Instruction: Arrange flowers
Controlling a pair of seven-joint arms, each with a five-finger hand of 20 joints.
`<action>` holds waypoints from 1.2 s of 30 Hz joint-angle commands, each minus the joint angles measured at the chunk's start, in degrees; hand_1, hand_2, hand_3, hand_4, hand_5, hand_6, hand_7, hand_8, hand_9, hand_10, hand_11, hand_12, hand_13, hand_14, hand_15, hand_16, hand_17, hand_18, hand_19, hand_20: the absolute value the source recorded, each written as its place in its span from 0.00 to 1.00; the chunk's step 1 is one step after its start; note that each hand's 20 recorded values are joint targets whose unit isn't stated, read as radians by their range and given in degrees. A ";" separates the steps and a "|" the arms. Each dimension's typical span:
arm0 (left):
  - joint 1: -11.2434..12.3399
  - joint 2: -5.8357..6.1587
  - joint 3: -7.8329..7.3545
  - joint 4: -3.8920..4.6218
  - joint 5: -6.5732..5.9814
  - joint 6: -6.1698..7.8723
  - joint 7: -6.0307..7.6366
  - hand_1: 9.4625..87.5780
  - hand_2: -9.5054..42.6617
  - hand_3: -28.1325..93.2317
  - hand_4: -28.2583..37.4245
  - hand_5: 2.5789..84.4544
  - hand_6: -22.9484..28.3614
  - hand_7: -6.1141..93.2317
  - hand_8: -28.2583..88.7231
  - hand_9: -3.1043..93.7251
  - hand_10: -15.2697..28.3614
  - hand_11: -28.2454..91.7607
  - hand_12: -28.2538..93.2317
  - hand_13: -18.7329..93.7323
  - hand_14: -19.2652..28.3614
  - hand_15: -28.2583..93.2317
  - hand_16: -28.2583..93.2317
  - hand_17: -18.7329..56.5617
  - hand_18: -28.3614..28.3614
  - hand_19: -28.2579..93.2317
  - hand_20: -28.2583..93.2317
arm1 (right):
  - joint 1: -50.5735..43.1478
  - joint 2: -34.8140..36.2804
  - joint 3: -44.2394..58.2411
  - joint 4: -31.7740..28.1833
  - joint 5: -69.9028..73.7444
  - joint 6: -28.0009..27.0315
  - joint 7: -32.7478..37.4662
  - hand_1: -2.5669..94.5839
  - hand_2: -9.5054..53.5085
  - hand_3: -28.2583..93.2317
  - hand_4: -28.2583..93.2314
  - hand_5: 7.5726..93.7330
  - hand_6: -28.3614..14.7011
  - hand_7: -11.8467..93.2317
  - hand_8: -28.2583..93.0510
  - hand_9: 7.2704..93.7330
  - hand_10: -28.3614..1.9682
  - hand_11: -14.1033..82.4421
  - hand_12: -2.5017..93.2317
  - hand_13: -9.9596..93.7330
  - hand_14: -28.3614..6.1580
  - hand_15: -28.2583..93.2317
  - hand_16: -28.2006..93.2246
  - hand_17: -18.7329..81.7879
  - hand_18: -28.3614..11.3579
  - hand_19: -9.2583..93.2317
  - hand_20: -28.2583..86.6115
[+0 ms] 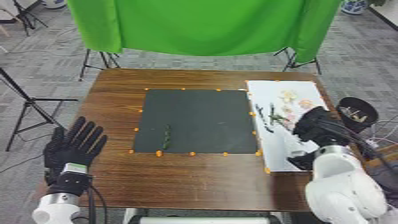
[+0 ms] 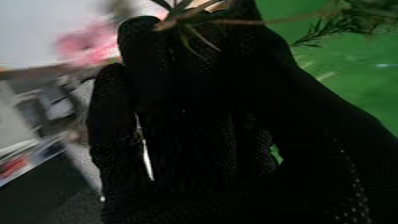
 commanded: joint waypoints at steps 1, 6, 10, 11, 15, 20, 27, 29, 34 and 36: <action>-0.40 0.74 0.41 0.30 0.14 0.44 -0.66 0.20 0.51 0.80 0.00 0.45 0.63 0.17 0.18 0.36 0.72 0.40 0.32 0.36 0.76 0.52 0.17 0.16 0.75 0.52 0.29 | 16.85 -6.27 -14.82 3.03 -1.73 -2.98 0.15 0.48 0.00 0.96 0.17 0.78 0.64 0.61 0.28 0.95 0.56 0.33 0.48 0.76 0.50 0.59 0.55 0.47 0.12 0.88 0.54; -1.03 1.32 1.00 0.37 -0.12 1.17 -0.69 0.20 0.51 0.80 0.00 0.45 0.63 0.17 0.18 0.36 0.72 0.40 0.32 0.36 0.76 0.52 0.17 0.16 0.75 0.52 0.29 | 22.20 -14.12 -22.86 7.64 -2.87 -6.64 1.26 0.48 0.00 0.96 0.17 0.79 0.64 0.61 0.28 0.95 0.56 0.34 0.48 0.76 0.49 0.60 0.55 0.48 0.10 0.88 0.54; -2.04 1.74 2.17 0.61 -0.09 1.20 -1.33 0.20 0.50 0.80 0.00 0.45 0.63 0.17 0.18 0.36 0.72 0.40 0.32 0.36 0.76 0.52 0.17 0.16 0.75 0.52 0.29 | 24.99 -18.71 -27.43 12.65 -4.12 -7.35 2.27 0.48 0.00 0.96 0.18 0.79 0.63 0.61 0.28 0.95 0.55 0.34 0.47 0.77 0.48 0.60 0.55 0.48 0.08 0.89 0.54; -2.15 1.84 2.39 0.51 -0.08 1.42 -1.18 0.20 0.50 0.80 0.00 0.45 0.63 0.17 0.18 0.36 0.72 0.40 0.32 0.36 0.76 0.52 0.17 0.16 0.75 0.52 0.29 | 25.96 -19.56 -28.52 13.88 -4.41 -7.61 2.59 0.48 0.00 0.96 0.18 0.79 0.63 0.61 0.29 0.95 0.55 0.34 0.47 0.77 0.48 0.60 0.55 0.48 0.07 0.89 0.54; -2.30 2.22 2.75 0.39 -0.06 1.76 -1.57 0.20 0.50 0.80 0.00 0.45 0.63 0.17 0.18 0.36 0.72 0.40 0.32 0.36 0.76 0.52 0.17 0.16 0.75 0.52 0.29 | 28.58 -22.78 -31.56 17.84 -7.08 -6.86 3.42 0.48 0.00 0.96 0.18 0.80 0.62 0.60 0.29 0.96 0.54 0.34 0.47 0.77 0.47 0.60 0.54 0.48 0.05 0.89 0.54; -3.59 2.65 3.27 0.80 0.23 1.77 -2.62 0.20 0.50 0.80 0.00 0.45 0.63 0.17 0.18 0.36 0.72 0.40 0.32 0.36 0.76 0.52 0.17 0.16 0.75 0.52 0.29 | 29.65 -23.89 -35.36 20.47 -12.95 -2.53 3.38 0.49 0.00 0.96 0.17 0.81 0.62 0.58 0.31 0.96 0.54 0.35 0.48 0.77 0.46 0.61 0.54 0.48 0.03 0.90 0.53; -3.27 2.45 3.02 0.87 0.17 2.15 -3.24 0.21 0.50 0.80 0.00 0.45 0.63 0.17 0.18 0.36 0.72 0.40 0.32 0.36 0.76 0.52 0.17 0.16 0.75 0.52 0.29 | 27.36 -23.37 -37.87 21.30 -18.79 1.61 2.10 0.51 0.00 0.94 0.11 0.81 0.61 0.55 0.35 0.96 0.53 0.35 0.48 0.77 0.43 0.63 0.52 0.48 0.01 0.91 0.53; -3.36 2.41 3.05 0.94 0.14 2.12 -3.31 0.21 0.50 0.80 0.00 0.45 0.63 0.17 0.18 0.36 0.72 0.40 0.32 0.36 0.76 0.52 0.17 0.16 0.76 0.52 0.30 | 26.31 -23.76 -37.30 20.50 -17.14 0.04 1.78 0.51 0.00 0.91 0.07 0.79 0.60 0.52 0.33 0.94 0.51 0.34 0.48 0.75 0.38 0.66 0.48 0.47 0.00 0.91 0.53; -4.20 2.36 3.45 1.50 0.62 1.59 -4.66 0.21 0.51 0.81 0.00 0.45 0.63 0.17 0.18 0.36 0.72 0.40 0.32 0.36 0.76 0.52 0.17 0.16 0.76 0.52 0.30 | 24.61 -25.27 -35.73 20.22 -15.79 -2.00 1.70 0.47 0.00 0.90 0.02 0.76 0.55 0.38 0.27 0.87 0.42 0.45 0.35 0.73 0.32 0.68 0.39 0.45 0.00 0.89 0.54; -4.43 2.25 3.63 1.63 0.46 1.45 -4.80 0.21 0.51 0.81 0.00 0.45 0.63 0.17 0.18 0.36 0.72 0.40 0.32 0.36 0.76 0.52 0.17 0.16 0.76 0.52 0.30 | 24.46 -25.27 -35.33 20.02 -15.19 -2.66 1.67 0.44 0.00 0.92 0.02 0.76 0.55 0.33 0.19 0.85 0.40 0.47 0.32 0.73 0.32 0.68 0.39 0.45 0.00 0.89 0.54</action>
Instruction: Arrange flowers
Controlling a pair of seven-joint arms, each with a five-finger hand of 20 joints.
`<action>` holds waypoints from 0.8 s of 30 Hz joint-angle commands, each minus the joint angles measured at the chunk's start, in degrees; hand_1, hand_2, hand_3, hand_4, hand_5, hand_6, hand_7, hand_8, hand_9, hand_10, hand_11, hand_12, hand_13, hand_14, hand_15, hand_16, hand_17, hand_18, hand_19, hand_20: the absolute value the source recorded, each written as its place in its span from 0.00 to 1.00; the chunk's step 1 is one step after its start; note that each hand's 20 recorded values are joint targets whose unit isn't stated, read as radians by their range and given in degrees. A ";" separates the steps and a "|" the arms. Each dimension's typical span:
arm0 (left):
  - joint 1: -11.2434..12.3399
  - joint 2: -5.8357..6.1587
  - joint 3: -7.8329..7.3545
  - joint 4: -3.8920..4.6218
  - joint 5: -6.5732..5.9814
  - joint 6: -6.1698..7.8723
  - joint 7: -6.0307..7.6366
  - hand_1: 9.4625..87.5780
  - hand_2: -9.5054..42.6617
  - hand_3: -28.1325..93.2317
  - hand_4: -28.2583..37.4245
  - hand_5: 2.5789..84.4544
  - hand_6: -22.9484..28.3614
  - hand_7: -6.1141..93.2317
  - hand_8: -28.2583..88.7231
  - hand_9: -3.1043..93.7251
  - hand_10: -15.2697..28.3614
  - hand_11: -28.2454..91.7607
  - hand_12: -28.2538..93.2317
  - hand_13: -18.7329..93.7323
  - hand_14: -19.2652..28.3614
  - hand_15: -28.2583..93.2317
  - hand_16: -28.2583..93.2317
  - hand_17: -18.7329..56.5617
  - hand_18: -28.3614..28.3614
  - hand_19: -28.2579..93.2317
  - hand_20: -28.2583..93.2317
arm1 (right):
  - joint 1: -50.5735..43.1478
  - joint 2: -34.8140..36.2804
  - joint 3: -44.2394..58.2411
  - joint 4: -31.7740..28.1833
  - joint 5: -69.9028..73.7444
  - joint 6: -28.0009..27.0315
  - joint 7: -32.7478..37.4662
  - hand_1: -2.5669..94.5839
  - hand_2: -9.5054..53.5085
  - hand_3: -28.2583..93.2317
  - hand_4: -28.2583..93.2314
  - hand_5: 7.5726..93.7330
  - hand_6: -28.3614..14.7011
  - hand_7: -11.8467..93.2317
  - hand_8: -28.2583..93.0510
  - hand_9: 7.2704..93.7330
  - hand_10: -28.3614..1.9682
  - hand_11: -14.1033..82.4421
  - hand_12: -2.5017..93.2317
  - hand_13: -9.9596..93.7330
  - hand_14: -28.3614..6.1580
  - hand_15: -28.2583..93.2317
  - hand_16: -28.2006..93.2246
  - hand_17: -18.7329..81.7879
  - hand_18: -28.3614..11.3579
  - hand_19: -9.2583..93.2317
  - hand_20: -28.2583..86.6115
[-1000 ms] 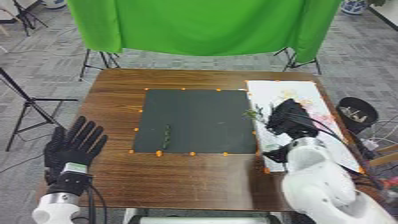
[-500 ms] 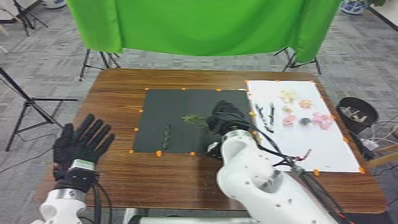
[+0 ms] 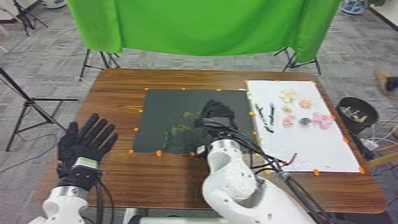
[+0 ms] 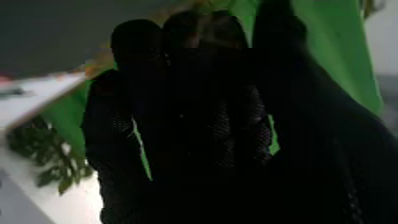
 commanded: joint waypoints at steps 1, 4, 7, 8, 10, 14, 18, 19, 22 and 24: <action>-0.69 -0.10 0.45 0.73 0.24 -0.01 -1.76 0.21 0.51 0.82 0.00 0.45 0.63 0.17 0.18 0.36 0.72 0.40 0.32 0.36 0.76 0.52 0.17 0.16 0.76 0.52 0.30 | -2.26 -1.42 0.88 -0.67 1.71 -1.23 -0.03 0.43 0.00 0.93 0.02 0.75 0.54 0.31 0.15 0.85 0.40 0.48 0.31 0.72 0.31 0.68 0.39 0.45 0.00 0.88 0.54; -0.30 -0.18 0.29 0.41 -0.18 0.44 -1.06 0.21 0.51 0.82 0.00 0.45 0.63 0.17 0.18 0.36 0.72 0.40 0.32 0.36 0.76 0.52 0.17 0.16 0.76 0.52 0.30 | -2.21 -0.31 0.82 -1.66 1.61 -0.17 -0.26 0.40 0.00 0.93 0.01 0.69 0.49 0.27 0.14 0.81 0.36 0.51 0.28 0.71 0.29 0.69 0.39 0.45 0.00 0.88 0.54; 0.38 -0.69 -0.20 0.23 -0.62 0.45 0.15 0.21 0.51 0.81 0.00 0.45 0.64 0.17 0.18 0.36 0.72 0.40 0.32 0.36 0.76 0.52 0.17 0.16 0.76 0.52 0.30 | -2.41 3.06 1.32 -4.06 4.04 1.13 -4.51 0.35 0.00 0.92 0.02 0.59 0.43 0.26 0.14 0.73 0.28 0.54 0.27 0.66 0.23 0.74 0.40 0.44 0.00 0.89 0.54; 0.76 -0.67 -0.35 0.09 -0.77 0.26 0.86 0.21 0.51 0.81 0.00 0.45 0.64 0.17 0.18 0.36 0.72 0.40 0.32 0.36 0.76 0.53 0.17 0.16 0.76 0.52 0.30 | -2.45 4.34 1.59 -5.04 4.55 0.49 -5.60 0.33 0.00 0.92 0.03 0.57 0.43 0.27 0.14 0.70 0.25 0.55 0.26 0.63 0.21 0.76 0.39 0.44 0.00 0.89 0.54; 1.26 -1.04 -0.75 -0.11 -0.81 0.32 1.02 0.21 0.51 0.81 0.00 0.46 0.64 0.17 0.18 0.37 0.72 0.40 0.32 0.36 0.76 0.53 0.17 0.16 0.76 0.52 0.30 | -4.00 6.98 3.65 -7.81 7.59 -2.43 -8.25 0.32 0.00 0.92 0.04 0.55 0.42 0.29 0.14 0.66 0.23 0.54 0.25 0.61 0.19 0.77 0.38 0.43 0.01 0.89 0.53; 2.12 -1.13 -1.11 -0.41 -0.84 0.19 1.91 0.21 0.51 0.81 0.00 0.46 0.64 0.17 0.18 0.37 0.73 0.41 0.32 0.36 0.76 0.53 0.17 0.16 0.76 0.53 0.30 | -6.37 11.16 5.90 -11.08 7.12 -4.13 -7.67 0.32 0.18 0.93 0.05 0.57 0.47 0.43 0.12 0.66 0.24 0.47 0.22 0.60 0.21 0.75 0.37 0.43 0.06 0.88 0.52; 2.89 -1.50 -1.40 -0.70 -1.00 0.53 1.84 0.21 0.51 0.81 0.00 0.46 0.64 0.17 0.18 0.37 0.72 0.41 0.32 0.36 0.76 0.53 0.17 0.16 0.76 0.53 0.30 | -8.67 13.51 7.38 -11.02 6.22 -2.96 -11.37 0.35 0.23 0.91 0.05 0.74 0.53 0.44 0.25 0.79 0.30 0.39 0.22 0.67 0.26 0.71 0.38 0.45 0.07 0.88 0.53; 2.85 -1.55 -1.33 -0.69 -1.09 0.48 1.93 0.21 0.51 0.81 0.00 0.46 0.64 0.17 0.18 0.37 0.72 0.41 0.32 0.36 0.77 0.53 0.17 0.16 0.76 0.53 0.30 | -9.02 13.67 7.53 -10.86 5.39 -3.71 -11.52 0.35 0.24 0.91 0.06 0.78 0.54 0.45 0.26 0.83 0.32 0.38 0.23 0.70 0.28 0.70 0.40 0.46 0.07 0.88 0.54; 2.72 -1.55 -1.34 -0.60 -0.62 0.12 1.72 0.21 0.51 0.81 0.00 0.46 0.64 0.17 0.18 0.37 0.72 0.41 0.32 0.36 0.77 0.53 0.17 0.16 0.76 0.53 0.30 | -9.82 13.07 8.21 -10.70 3.35 -9.13 -11.88 0.34 0.29 0.92 0.07 0.85 0.56 0.48 0.18 0.88 0.35 0.37 0.22 0.74 0.29 0.69 0.41 0.48 0.07 0.88 0.56; 2.71 -1.57 -1.40 -0.68 -0.58 0.18 1.63 0.21 0.51 0.80 0.00 0.46 0.64 0.17 0.18 0.37 0.72 0.41 0.32 0.36 0.77 0.53 0.17 0.16 0.76 0.53 0.30 | -9.91 12.34 8.36 -10.80 3.12 -13.53 -12.38 0.33 0.30 0.92 0.08 0.88 0.56 0.44 0.13 0.89 0.35 0.35 0.22 0.74 0.28 0.68 0.42 0.48 0.07 0.88 0.56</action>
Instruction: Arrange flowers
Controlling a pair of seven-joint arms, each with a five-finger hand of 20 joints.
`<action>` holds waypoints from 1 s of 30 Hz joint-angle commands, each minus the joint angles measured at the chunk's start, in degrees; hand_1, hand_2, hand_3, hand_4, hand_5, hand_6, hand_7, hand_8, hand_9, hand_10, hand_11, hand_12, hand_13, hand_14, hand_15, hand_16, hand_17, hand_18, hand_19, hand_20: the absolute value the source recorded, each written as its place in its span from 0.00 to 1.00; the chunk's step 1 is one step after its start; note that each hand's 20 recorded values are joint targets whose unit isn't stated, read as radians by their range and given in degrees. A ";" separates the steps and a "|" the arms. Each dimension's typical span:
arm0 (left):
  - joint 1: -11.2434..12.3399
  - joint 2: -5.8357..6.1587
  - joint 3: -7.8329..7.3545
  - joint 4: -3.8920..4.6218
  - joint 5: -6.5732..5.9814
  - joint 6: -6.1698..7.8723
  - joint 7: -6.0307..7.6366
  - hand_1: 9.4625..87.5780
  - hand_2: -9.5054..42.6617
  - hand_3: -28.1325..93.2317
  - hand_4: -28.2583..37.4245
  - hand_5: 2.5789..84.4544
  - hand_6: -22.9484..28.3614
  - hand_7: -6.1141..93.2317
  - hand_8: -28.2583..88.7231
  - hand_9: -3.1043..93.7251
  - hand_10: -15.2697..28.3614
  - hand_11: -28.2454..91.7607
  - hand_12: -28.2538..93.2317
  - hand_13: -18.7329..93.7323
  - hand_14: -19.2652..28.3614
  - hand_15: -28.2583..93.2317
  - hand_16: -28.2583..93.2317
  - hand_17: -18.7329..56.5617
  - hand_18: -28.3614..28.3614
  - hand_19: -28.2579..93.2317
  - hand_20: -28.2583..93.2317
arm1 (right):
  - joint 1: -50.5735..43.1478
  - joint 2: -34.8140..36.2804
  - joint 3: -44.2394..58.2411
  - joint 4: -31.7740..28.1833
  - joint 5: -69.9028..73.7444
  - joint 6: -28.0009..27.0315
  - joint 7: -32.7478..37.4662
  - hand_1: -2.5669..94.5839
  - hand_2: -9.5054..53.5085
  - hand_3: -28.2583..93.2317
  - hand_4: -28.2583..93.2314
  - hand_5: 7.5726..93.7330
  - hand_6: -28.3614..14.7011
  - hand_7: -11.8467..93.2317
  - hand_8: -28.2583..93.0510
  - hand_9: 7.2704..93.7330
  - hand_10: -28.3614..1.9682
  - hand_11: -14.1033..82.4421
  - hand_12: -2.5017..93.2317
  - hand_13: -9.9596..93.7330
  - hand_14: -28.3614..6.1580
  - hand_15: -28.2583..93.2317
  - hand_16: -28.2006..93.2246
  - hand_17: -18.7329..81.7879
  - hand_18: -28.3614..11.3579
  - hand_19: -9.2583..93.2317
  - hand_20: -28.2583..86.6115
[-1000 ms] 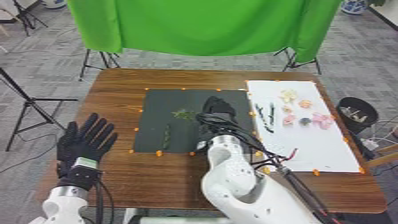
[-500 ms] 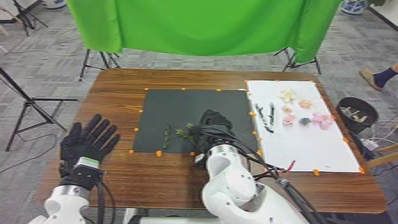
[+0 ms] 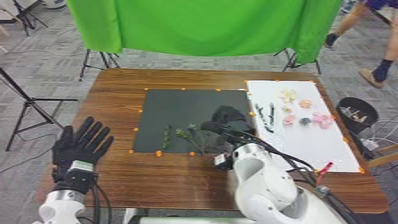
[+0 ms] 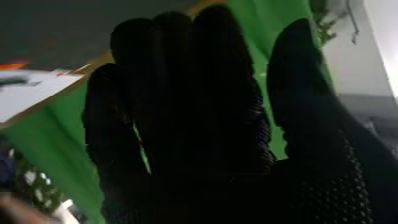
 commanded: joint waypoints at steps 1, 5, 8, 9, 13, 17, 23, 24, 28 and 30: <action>0.57 -0.66 -0.15 -0.36 0.15 0.10 -0.31 0.21 0.51 0.80 0.00 0.46 0.64 0.17 0.18 0.37 0.72 0.41 0.32 0.36 0.76 0.53 0.17 0.16 0.76 0.53 0.30 | -2.36 -0.28 0.46 1.78 -3.91 -8.34 -2.17 0.32 0.30 0.91 0.08 0.90 0.56 0.37 0.14 0.89 0.33 0.33 0.21 0.73 0.27 0.67 0.42 0.47 0.07 0.87 0.56; 0.12 -0.31 0.32 0.07 -0.46 0.99 -0.51 0.21 0.51 0.80 0.00 0.46 0.64 0.17 0.18 0.37 0.72 0.41 0.32 0.36 0.76 0.53 0.17 0.16 0.76 0.53 0.30 | -0.61 -2.73 -2.58 4.02 -2.18 -8.38 -4.46 0.31 0.30 0.91 0.08 0.90 0.56 0.30 0.14 0.85 0.31 0.32 0.21 0.69 0.26 0.68 0.42 0.45 0.08 0.86 0.57; -0.95 -1.03 0.94 0.30 -1.56 0.72 -1.28 0.21 0.51 0.80 0.00 0.46 0.64 0.17 0.18 0.37 0.73 0.41 0.32 0.36 0.76 0.53 0.17 0.16 0.76 0.53 0.30 | 0.44 -4.09 -4.78 5.57 -5.15 -8.99 -6.69 0.32 0.30 0.91 0.08 0.91 0.56 0.30 0.14 0.85 0.30 0.33 0.21 0.69 0.26 0.68 0.41 0.45 0.07 0.86 0.57; -1.46 -0.51 1.40 0.39 -1.52 1.01 -1.44 0.21 0.51 0.81 0.00 0.46 0.64 0.17 0.17 0.37 0.73 0.41 0.32 0.36 0.76 0.53 0.17 0.16 0.76 0.53 0.30 | 0.79 -4.33 -5.34 5.80 -5.19 -9.17 -6.56 0.32 0.30 0.91 0.08 0.91 0.56 0.30 0.14 0.86 0.30 0.33 0.21 0.69 0.26 0.68 0.41 0.45 0.07 0.86 0.57; -1.73 -0.35 1.44 0.50 -0.76 1.19 -2.12 0.21 0.51 0.80 0.00 0.46 0.64 0.18 0.17 0.37 0.73 0.41 0.32 0.36 0.76 0.54 0.17 0.16 0.76 0.53 0.30 | 1.35 -5.39 -6.14 6.28 -4.22 -10.50 -6.13 0.32 0.31 0.91 0.08 0.92 0.56 0.29 0.15 0.86 0.31 0.33 0.21 0.70 0.26 0.68 0.41 0.45 0.07 0.85 0.57; -1.85 -0.52 1.47 0.84 -0.61 0.92 -2.64 0.21 0.51 0.80 0.00 0.46 0.64 0.18 0.17 0.37 0.73 0.41 0.32 0.36 0.76 0.54 0.17 0.16 0.76 0.53 0.30 | 1.32 -5.35 -6.51 6.66 -5.42 -9.23 -5.63 0.32 0.31 0.91 0.08 0.91 0.56 0.30 0.15 0.86 0.31 0.33 0.21 0.70 0.26 0.68 0.41 0.45 0.07 0.85 0.57; -1.26 -0.88 0.96 0.87 -0.32 0.57 -2.12 0.21 0.51 0.80 0.00 0.46 0.64 0.18 0.17 0.37 0.73 0.41 0.32 0.36 0.76 0.54 0.17 0.16 0.76 0.53 0.30 | 1.42 -2.90 -5.90 5.37 -5.61 -7.42 -1.56 0.31 0.32 0.92 0.09 0.90 0.57 0.34 0.16 0.86 0.32 0.33 0.21 0.70 0.26 0.68 0.41 0.45 0.06 0.85 0.58; -1.28 -0.88 0.82 0.95 -0.38 0.31 -1.97 0.21 0.51 0.80 0.00 0.46 0.64 0.18 0.17 0.37 0.73 0.41 0.32 0.36 0.76 0.54 0.17 0.16 0.76 0.53 0.30 | 1.69 -2.21 -5.72 4.91 -5.54 -6.47 -0.88 0.31 0.32 0.92 0.09 0.90 0.57 0.37 0.16 0.86 0.32 0.33 0.22 0.70 0.26 0.68 0.41 0.45 0.06 0.85 0.58; -1.05 -1.09 0.70 0.89 -0.12 0.20 -1.69 0.21 0.51 0.80 0.00 0.46 0.64 0.18 0.17 0.37 0.73 0.41 0.32 0.36 0.77 0.54 0.17 0.16 0.76 0.53 0.30 | 1.81 -1.89 -3.80 3.83 -9.38 0.51 6.29 0.29 0.30 0.91 0.09 0.88 0.56 0.47 0.17 0.86 0.31 0.34 0.22 0.70 0.26 0.69 0.41 0.47 0.05 0.89 0.60; -0.72 -0.98 0.99 0.60 -0.28 0.15 -1.51 0.21 0.51 0.80 0.00 0.46 0.64 0.18 0.17 0.37 0.73 0.41 0.32 0.36 0.77 0.54 0.17 0.16 0.76 0.53 0.30 | 1.99 -2.34 -1.65 4.02 -10.77 4.61 8.65 0.28 0.27 0.91 0.10 0.83 0.53 0.55 0.17 0.84 0.29 0.35 0.23 0.70 0.25 0.71 0.41 0.50 0.03 0.96 0.65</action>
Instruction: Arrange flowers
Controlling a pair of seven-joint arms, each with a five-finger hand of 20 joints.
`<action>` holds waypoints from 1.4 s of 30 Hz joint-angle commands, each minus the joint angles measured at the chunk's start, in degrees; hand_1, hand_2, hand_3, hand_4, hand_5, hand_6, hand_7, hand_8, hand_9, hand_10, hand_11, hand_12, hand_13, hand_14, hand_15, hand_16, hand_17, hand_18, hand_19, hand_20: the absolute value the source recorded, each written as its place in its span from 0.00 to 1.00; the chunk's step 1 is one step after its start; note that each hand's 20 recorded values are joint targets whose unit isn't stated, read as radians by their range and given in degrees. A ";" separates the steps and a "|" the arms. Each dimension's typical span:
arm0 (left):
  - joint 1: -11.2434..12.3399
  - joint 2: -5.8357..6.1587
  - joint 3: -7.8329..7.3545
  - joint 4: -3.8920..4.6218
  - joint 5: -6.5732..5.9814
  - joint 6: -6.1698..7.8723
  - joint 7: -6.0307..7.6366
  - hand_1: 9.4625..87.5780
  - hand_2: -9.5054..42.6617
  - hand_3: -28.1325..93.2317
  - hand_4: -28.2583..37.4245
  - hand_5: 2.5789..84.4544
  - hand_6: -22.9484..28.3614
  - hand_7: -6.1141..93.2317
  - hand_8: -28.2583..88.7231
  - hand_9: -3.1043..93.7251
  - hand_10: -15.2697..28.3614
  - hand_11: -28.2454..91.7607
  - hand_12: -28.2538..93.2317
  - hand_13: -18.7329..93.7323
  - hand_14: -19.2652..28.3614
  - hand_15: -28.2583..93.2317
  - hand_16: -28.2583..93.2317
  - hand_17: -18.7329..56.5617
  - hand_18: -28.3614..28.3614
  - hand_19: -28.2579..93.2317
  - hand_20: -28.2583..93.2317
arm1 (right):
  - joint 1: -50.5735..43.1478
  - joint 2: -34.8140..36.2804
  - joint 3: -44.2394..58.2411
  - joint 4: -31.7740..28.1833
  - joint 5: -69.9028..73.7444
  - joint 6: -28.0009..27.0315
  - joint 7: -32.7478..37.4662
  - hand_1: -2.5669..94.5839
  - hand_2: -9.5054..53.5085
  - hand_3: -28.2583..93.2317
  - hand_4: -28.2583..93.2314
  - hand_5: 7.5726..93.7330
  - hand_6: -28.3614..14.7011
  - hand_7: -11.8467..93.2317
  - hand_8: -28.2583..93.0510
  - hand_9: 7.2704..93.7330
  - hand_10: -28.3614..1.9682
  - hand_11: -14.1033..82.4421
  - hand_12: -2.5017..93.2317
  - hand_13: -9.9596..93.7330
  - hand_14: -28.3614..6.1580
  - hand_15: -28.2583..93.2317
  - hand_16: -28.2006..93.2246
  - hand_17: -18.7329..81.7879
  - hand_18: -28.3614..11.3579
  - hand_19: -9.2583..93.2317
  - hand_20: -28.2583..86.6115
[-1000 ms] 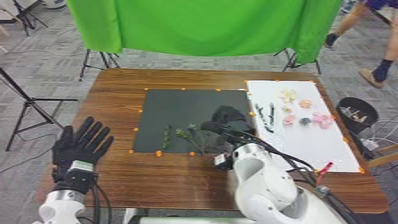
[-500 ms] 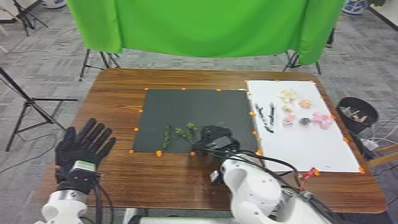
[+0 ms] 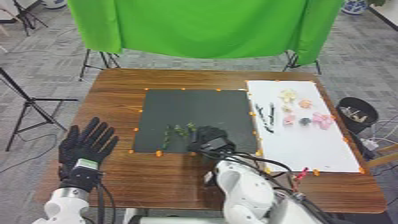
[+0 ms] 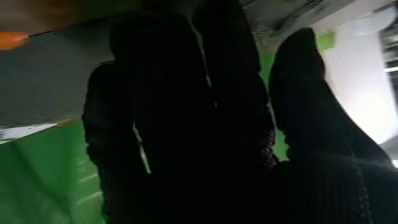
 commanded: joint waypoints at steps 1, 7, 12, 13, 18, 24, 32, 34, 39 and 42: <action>1.07 -0.76 -0.07 -0.08 0.24 -0.76 0.31 0.21 0.51 0.80 0.00 0.46 0.64 0.18 0.17 0.37 0.73 0.41 0.32 0.36 0.77 0.54 0.17 0.16 0.76 0.53 0.30 | 0.91 1.57 5.70 -1.12 -7.37 12.31 10.51 0.27 0.25 0.91 0.10 0.77 0.50 0.63 0.15 0.82 0.28 0.37 0.24 0.69 0.23 0.73 0.41 0.51 0.02 0.98 0.66; 1.25 -0.89 0.15 -0.32 0.91 -0.57 0.66 0.21 0.51 0.80 0.00 0.46 0.64 0.18 0.17 0.36 0.73 0.41 0.32 0.36 0.77 0.54 0.17 0.16 0.76 0.53 0.30 | 3.31 1.71 12.78 2.29 -5.88 4.53 15.88 0.28 0.10 0.89 0.09 0.55 0.39 0.55 0.10 0.61 0.10 0.43 0.22 0.60 0.13 0.81 0.39 0.51 0.00 1.00 0.69; 0.76 -1.25 0.83 -0.15 0.60 -0.32 1.26 0.21 0.51 0.80 0.00 0.45 0.64 0.18 0.17 0.36 0.73 0.41 0.32 0.36 0.76 0.54 0.17 0.16 0.76 0.53 0.30 | 4.50 0.35 16.72 5.39 -1.70 -1.84 19.63 0.33 0.01 0.87 0.07 0.54 0.33 0.33 0.16 0.54 0.09 0.33 0.19 0.56 0.11 0.77 0.36 0.50 0.00 0.99 0.70; 0.44 -1.17 0.95 0.06 0.73 -0.65 0.99 0.21 0.51 0.80 0.00 0.45 0.64 0.18 0.17 0.37 0.73 0.41 0.32 0.36 0.76 0.54 0.17 0.16 0.76 0.53 0.30 | 4.65 0.57 16.77 5.91 -1.87 -1.99 19.69 0.34 0.00 0.87 0.07 0.53 0.30 0.28 0.17 0.52 0.08 0.32 0.18 0.56 0.11 0.77 0.36 0.49 0.00 0.99 0.70; 0.56 -1.02 0.74 -0.30 0.38 1.19 1.66 0.21 0.51 0.80 0.00 0.45 0.64 0.18 0.17 0.37 0.73 0.41 0.32 0.36 0.76 0.54 0.17 0.16 0.76 0.53 0.30 | 4.69 0.01 17.70 8.28 -1.38 -3.85 20.10 0.36 0.00 0.87 0.05 0.48 0.23 0.19 0.17 0.47 0.06 0.30 0.18 0.53 0.11 0.76 0.35 0.48 0.00 0.98 0.70; 1.34 -0.93 -0.03 -0.56 0.07 1.63 2.16 0.21 0.51 0.81 0.00 0.45 0.65 0.18 0.17 0.37 0.73 0.42 0.32 0.36 0.76 0.54 0.17 0.16 0.76 0.53 0.30 | 5.61 -0.40 17.54 11.31 -1.26 -4.20 19.30 0.37 0.00 0.87 0.02 0.48 0.19 0.15 0.16 0.48 0.05 0.28 0.17 0.55 0.12 0.76 0.35 0.48 0.00 0.97 0.71; 1.00 0.28 1.93 -1.87 0.10 4.66 3.41 0.21 0.51 0.81 0.00 0.47 0.65 0.19 0.17 0.38 0.73 0.43 0.32 0.37 0.76 0.55 0.17 0.16 0.76 0.54 0.30 | 9.52 -0.21 15.76 17.40 1.04 -6.52 17.79 0.40 0.00 0.85 0.00 0.59 0.32 0.17 0.15 0.61 0.18 0.27 0.16 0.62 0.23 0.72 0.36 0.47 0.00 0.95 0.70; 0.92 0.12 1.84 -2.01 -0.18 4.81 3.48 0.21 0.51 0.81 0.00 0.47 0.65 0.20 0.17 0.38 0.74 0.44 0.32 0.37 0.77 0.56 0.17 0.17 0.76 0.54 0.30 | 9.68 -0.32 15.63 18.26 1.62 -7.12 17.51 0.42 0.00 0.86 0.00 0.63 0.37 0.19 0.15 0.65 0.23 0.27 0.17 0.64 0.26 0.71 0.37 0.47 0.00 0.95 0.70; 0.74 0.48 2.62 -2.73 -0.31 4.11 2.51 0.21 0.51 0.82 0.00 0.48 0.65 0.20 0.17 0.39 0.74 0.44 0.32 0.37 0.77 0.57 0.16 0.17 0.76 0.54 0.30 | 9.05 -1.10 16.47 20.34 5.57 -8.21 18.43 0.61 0.00 0.84 0.00 0.70 0.55 0.46 0.30 0.72 0.38 0.31 0.19 0.69 0.41 0.65 0.47 0.49 0.06 0.95 0.65; 0.28 -0.49 2.84 -2.46 0.80 3.62 1.58 0.21 0.51 0.82 0.00 0.48 0.65 0.21 0.17 0.39 0.74 0.45 0.32 0.37 0.77 0.57 0.16 0.17 0.76 0.55 0.30 | 8.53 -1.42 16.82 21.15 7.44 -9.33 19.37 0.65 0.00 0.85 0.00 0.67 0.60 0.63 0.33 0.74 0.43 0.29 0.23 0.72 0.49 0.62 0.52 0.50 0.08 0.96 0.64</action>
